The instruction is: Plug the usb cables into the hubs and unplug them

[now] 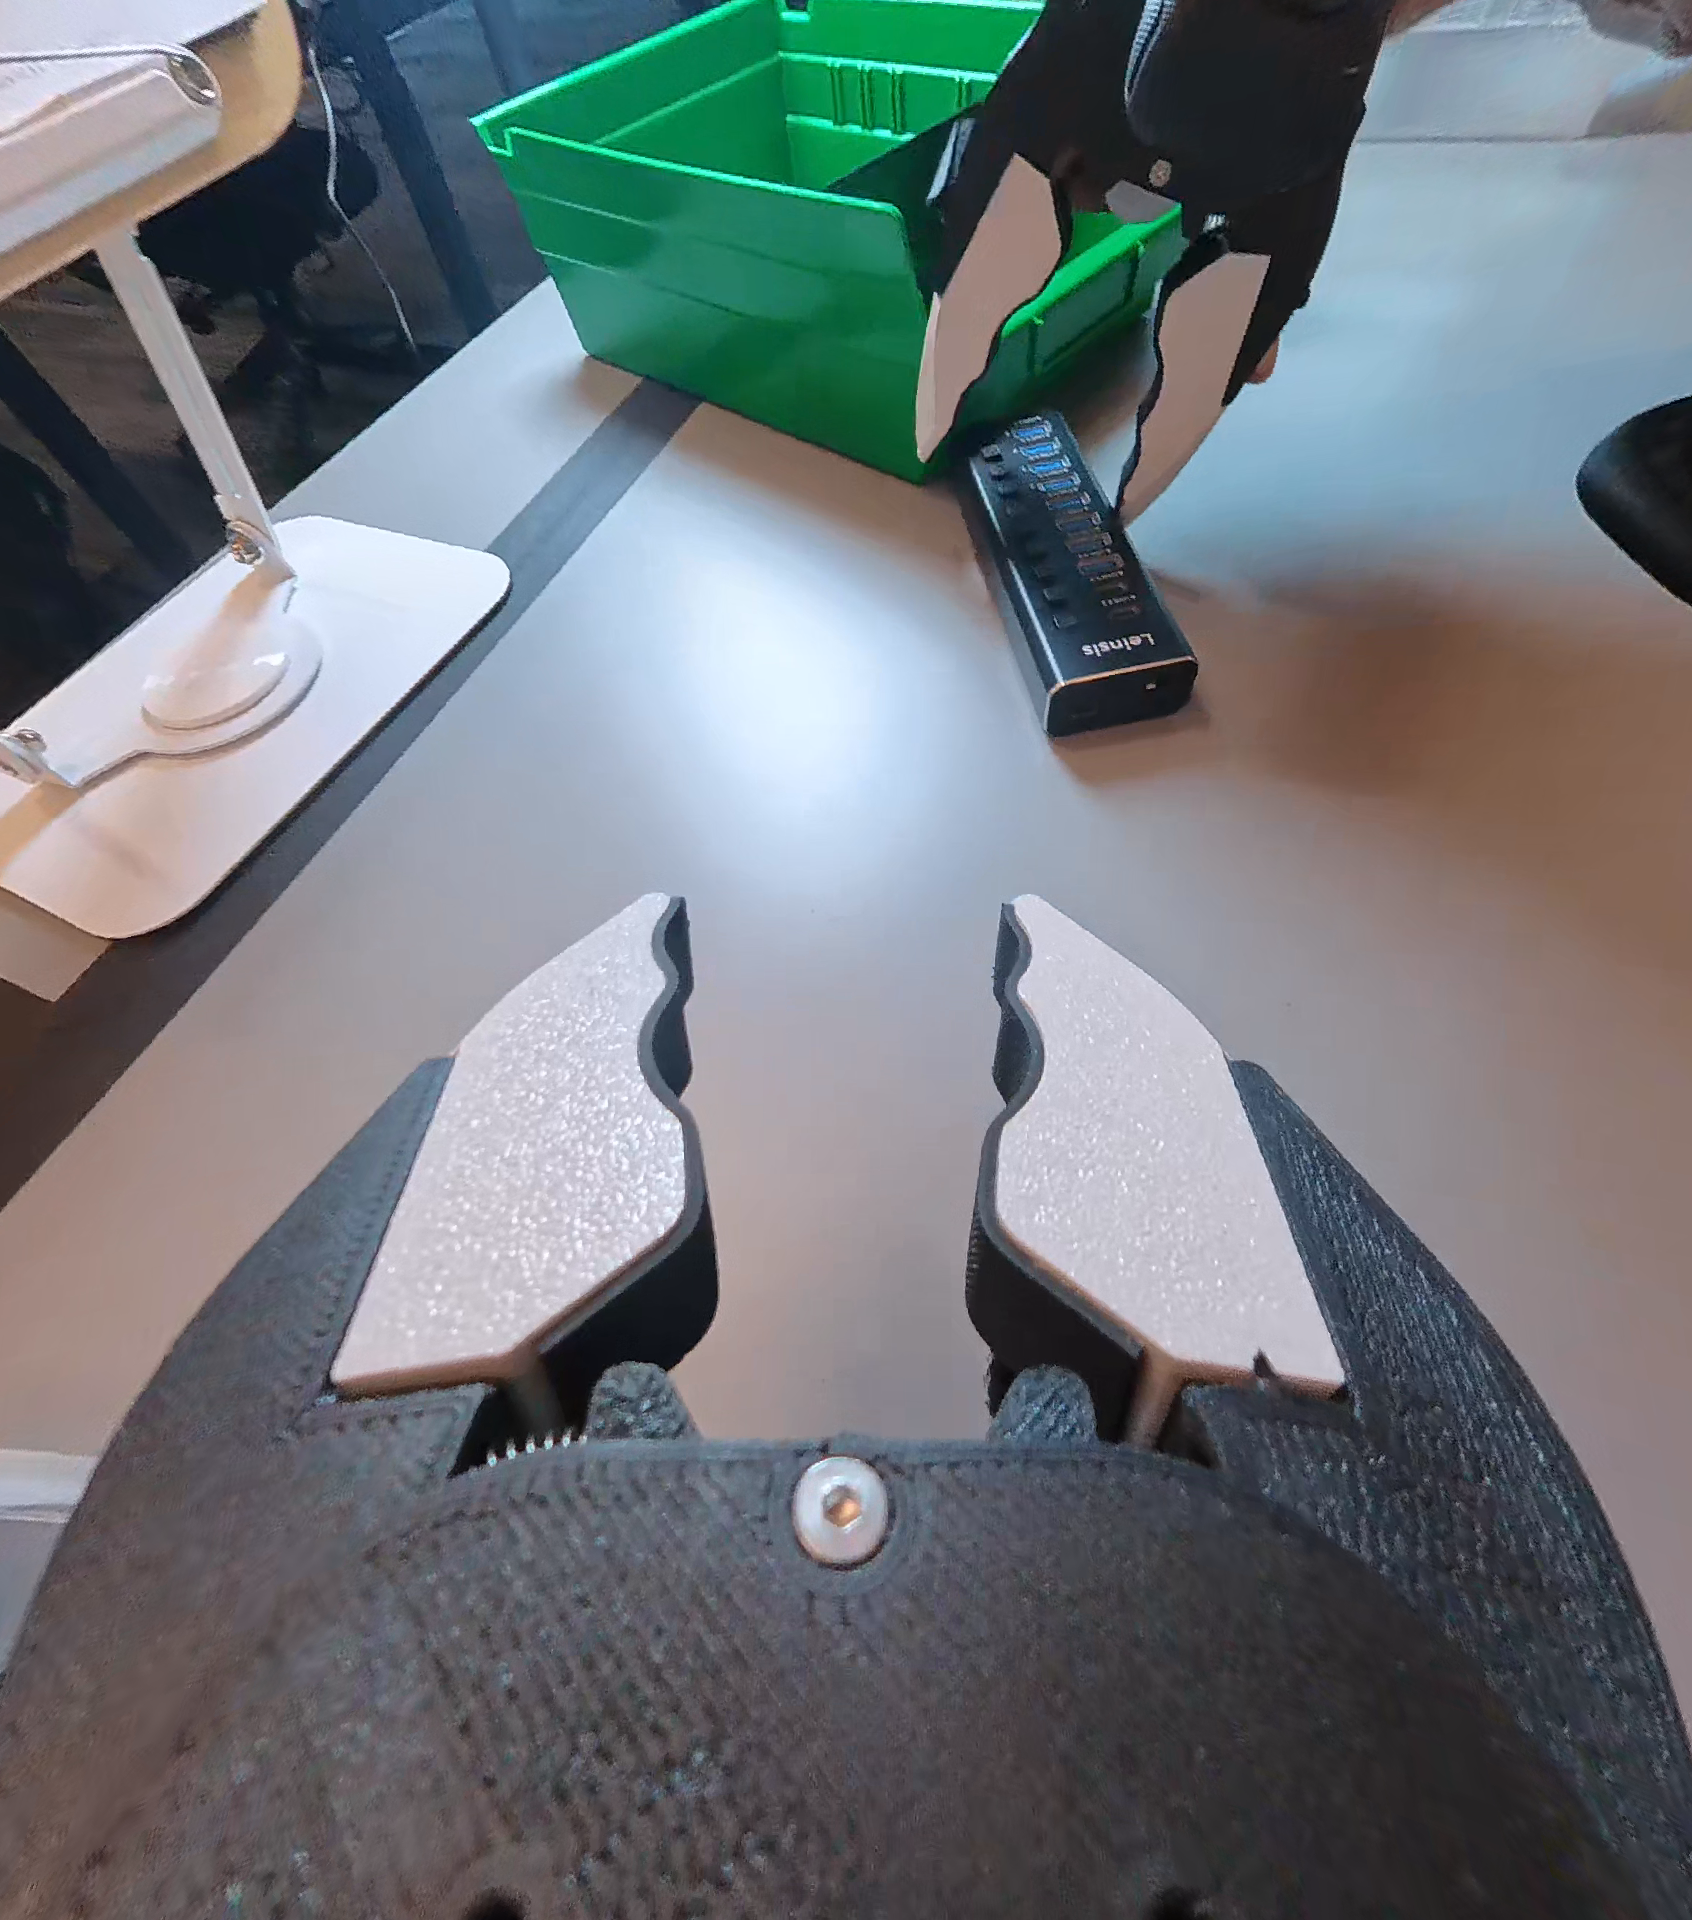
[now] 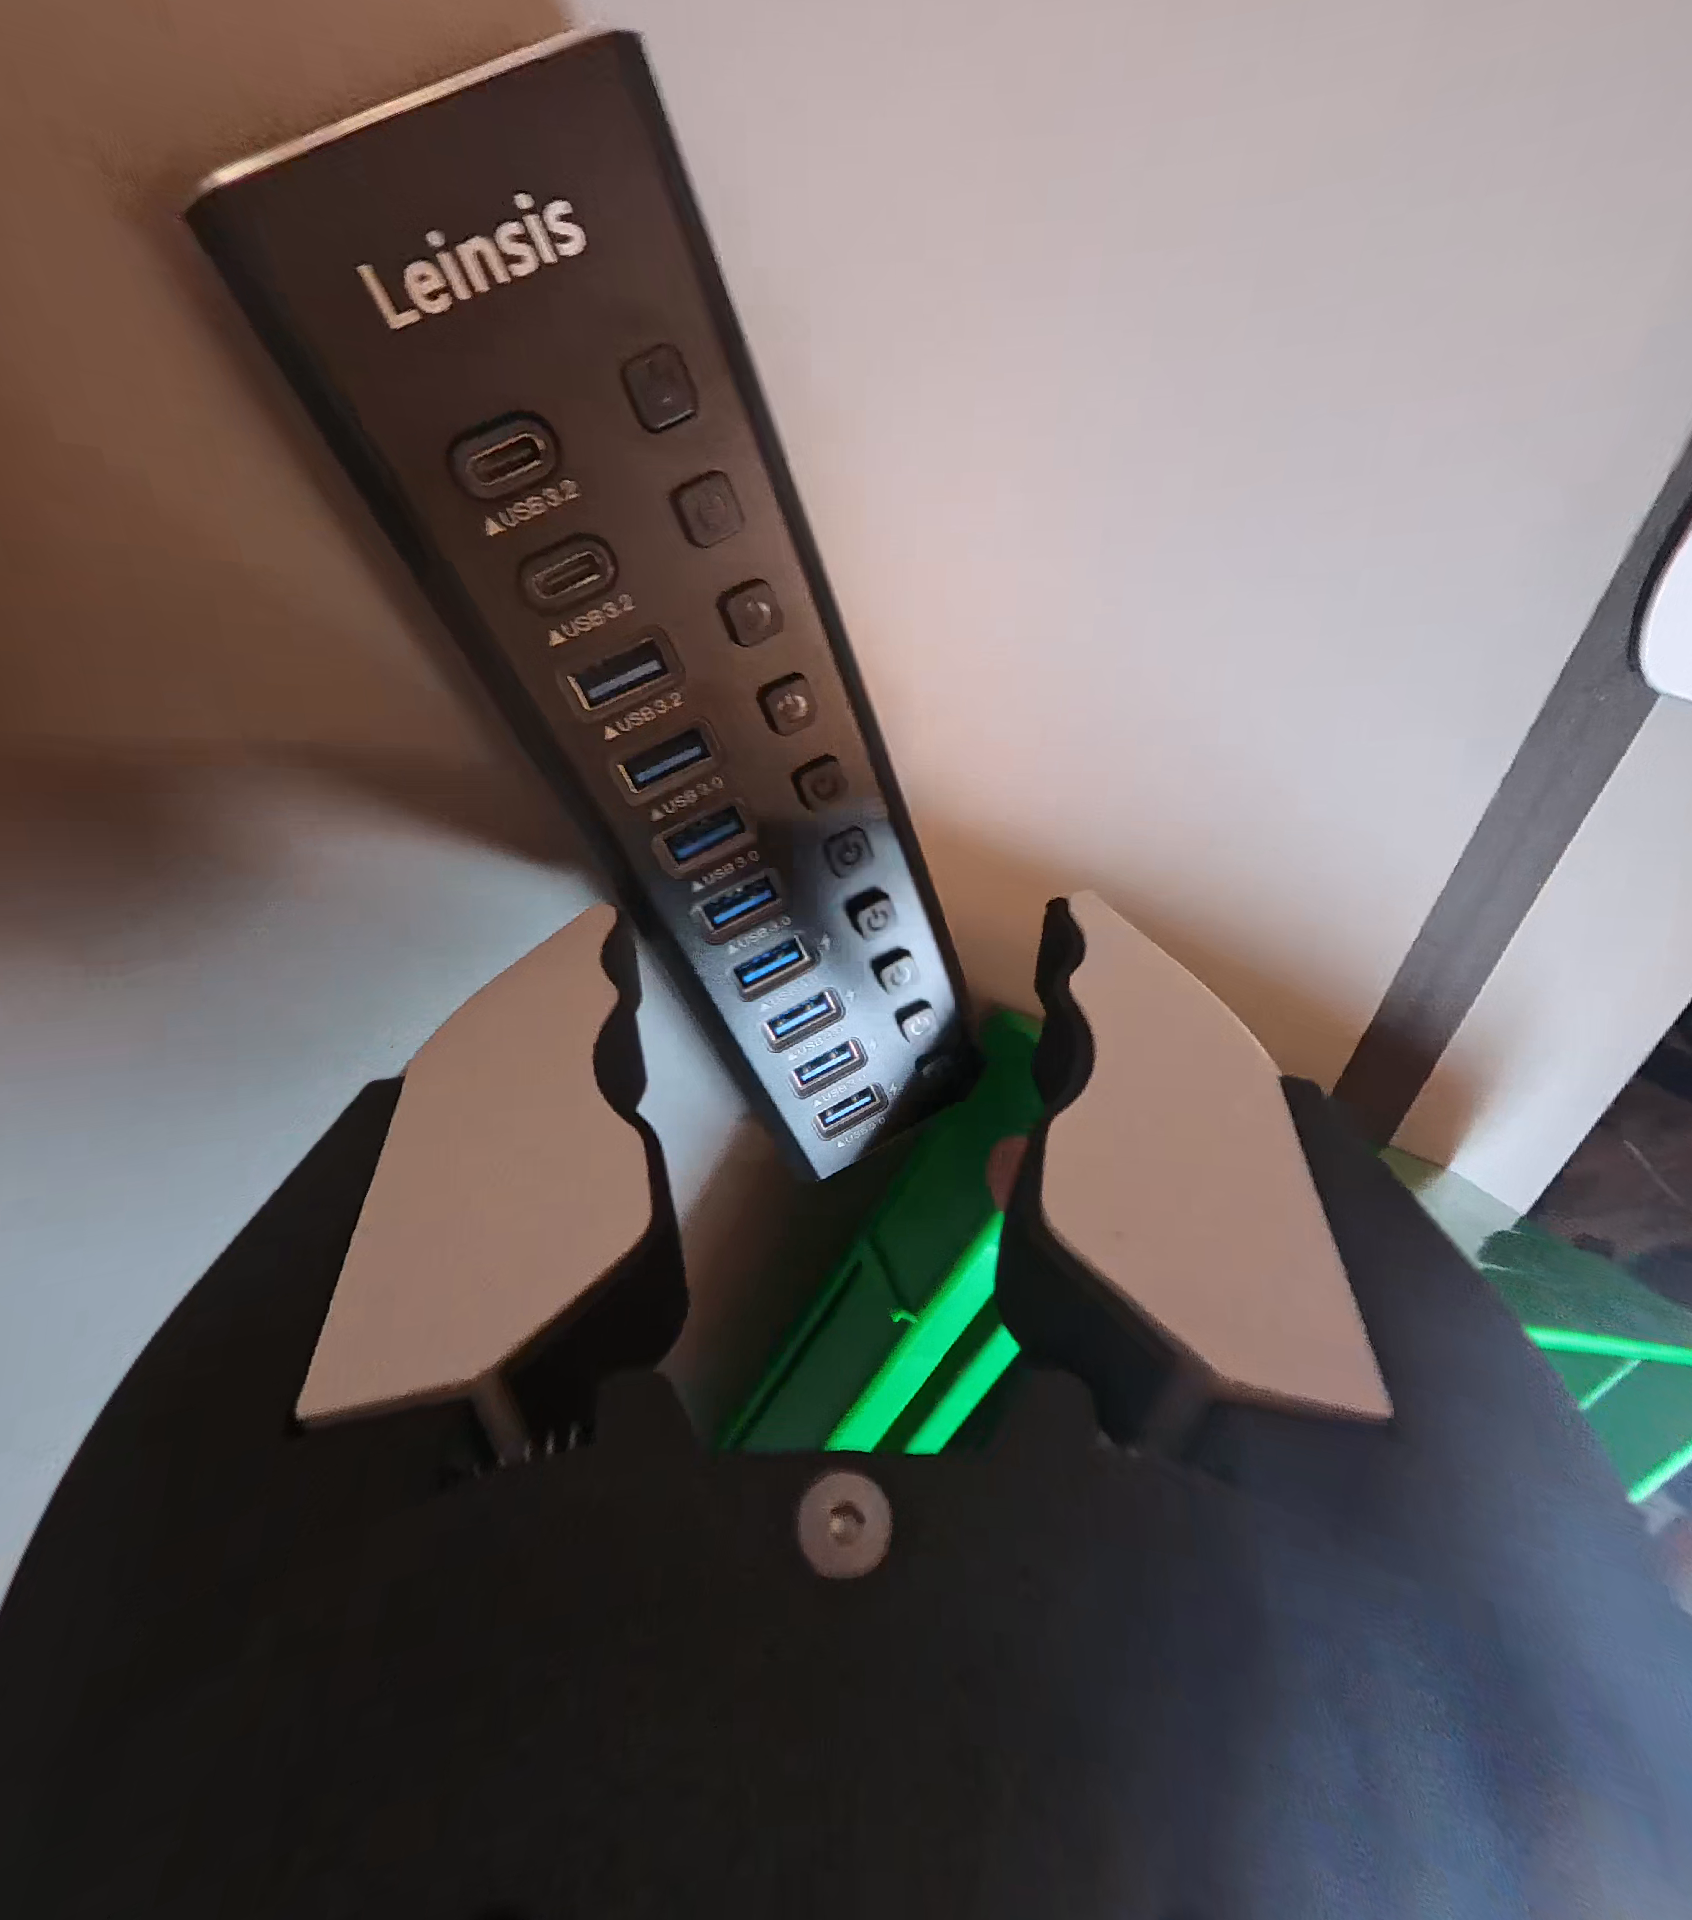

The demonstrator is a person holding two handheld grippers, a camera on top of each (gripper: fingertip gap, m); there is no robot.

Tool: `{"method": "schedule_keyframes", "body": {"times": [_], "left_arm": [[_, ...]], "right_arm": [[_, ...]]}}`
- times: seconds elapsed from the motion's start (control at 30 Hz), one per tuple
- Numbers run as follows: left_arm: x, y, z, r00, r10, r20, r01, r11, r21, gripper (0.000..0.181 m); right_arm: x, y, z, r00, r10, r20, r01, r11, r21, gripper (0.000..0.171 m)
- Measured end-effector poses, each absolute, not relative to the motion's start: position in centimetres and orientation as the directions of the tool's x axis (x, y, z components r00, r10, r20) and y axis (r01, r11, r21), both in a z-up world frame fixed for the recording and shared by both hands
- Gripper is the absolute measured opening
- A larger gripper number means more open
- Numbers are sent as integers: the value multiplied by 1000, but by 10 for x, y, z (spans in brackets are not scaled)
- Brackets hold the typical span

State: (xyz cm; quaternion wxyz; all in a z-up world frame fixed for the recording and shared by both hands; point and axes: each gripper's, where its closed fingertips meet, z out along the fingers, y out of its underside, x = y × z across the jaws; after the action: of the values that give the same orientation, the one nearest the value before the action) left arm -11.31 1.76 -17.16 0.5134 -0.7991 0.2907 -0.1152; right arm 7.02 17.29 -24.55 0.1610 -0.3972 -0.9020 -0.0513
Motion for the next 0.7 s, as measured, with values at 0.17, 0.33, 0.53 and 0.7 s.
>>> {"method": "schedule_keyframes", "body": {"times": [0.17,0.33,0.53,0.7], "left_arm": [[-100,18,-183,778,-617,-116,-379,-315,-870,56],[-84,10,-195,744,-658,-115,-417,-323,-849,56],[-55,0,-206,692,-715,-93,-443,-319,-838,56],[-17,-3,-222,649,-758,-62,-454,-321,-832,66]], "right_arm": [[72,161,-258,-705,665,248,695,716,56,69],[72,158,-262,-741,647,182,670,730,133,61],[70,120,-258,-680,722,129,725,688,-24,58],[56,75,-240,-630,765,135,723,641,-257,57]]}}
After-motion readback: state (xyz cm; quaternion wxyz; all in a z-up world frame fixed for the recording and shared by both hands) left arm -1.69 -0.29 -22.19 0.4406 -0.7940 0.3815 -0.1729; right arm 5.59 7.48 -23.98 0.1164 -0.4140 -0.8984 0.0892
